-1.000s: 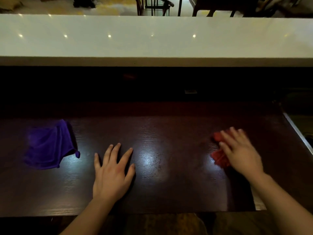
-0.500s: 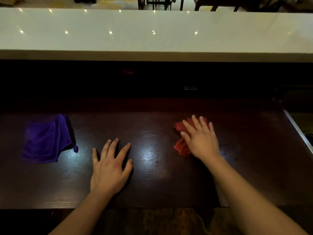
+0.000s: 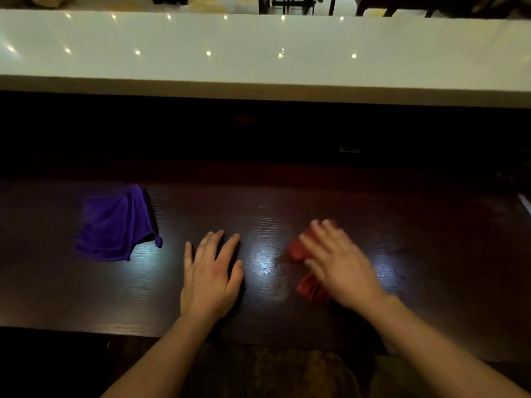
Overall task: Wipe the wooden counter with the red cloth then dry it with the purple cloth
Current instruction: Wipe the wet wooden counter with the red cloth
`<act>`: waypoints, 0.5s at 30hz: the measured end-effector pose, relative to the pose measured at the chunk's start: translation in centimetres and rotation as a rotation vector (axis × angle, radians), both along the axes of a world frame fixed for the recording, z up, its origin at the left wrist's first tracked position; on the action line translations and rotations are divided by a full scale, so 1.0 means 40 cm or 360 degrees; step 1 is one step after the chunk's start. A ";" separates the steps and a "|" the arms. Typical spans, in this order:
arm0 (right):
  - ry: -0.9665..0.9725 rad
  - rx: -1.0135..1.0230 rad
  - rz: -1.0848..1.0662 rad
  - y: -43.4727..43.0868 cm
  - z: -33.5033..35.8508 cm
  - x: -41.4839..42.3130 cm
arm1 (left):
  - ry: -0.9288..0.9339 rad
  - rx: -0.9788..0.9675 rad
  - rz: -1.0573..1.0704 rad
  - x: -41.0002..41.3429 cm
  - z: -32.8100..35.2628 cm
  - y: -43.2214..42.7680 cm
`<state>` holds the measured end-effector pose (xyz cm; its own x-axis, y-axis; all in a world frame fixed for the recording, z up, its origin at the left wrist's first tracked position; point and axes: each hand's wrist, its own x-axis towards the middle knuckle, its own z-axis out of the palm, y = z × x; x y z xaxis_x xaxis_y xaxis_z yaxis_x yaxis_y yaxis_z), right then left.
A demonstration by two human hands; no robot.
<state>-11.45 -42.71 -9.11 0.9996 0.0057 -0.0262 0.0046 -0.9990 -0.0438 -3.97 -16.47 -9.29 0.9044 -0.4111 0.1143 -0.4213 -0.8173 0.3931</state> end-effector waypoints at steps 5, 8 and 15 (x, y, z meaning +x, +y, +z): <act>-0.0009 0.0112 -0.0167 0.183 0.008 0.072 | 0.0029 -0.0026 -0.0026 -0.003 0.008 0.001; 0.0004 0.0195 0.0357 0.295 -0.007 0.027 | 0.0088 -0.0160 -0.0029 -0.002 0.021 0.015; 0.0026 0.0244 -0.0427 0.228 0.030 0.217 | -0.0016 0.0150 -0.0090 0.067 0.040 0.149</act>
<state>-2.75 -33.59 -7.93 0.9654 -0.2532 -0.0616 -0.2605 -0.9462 -0.1918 -1.30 -10.49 -7.68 0.8785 -0.4707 0.0815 -0.4711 -0.8253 0.3114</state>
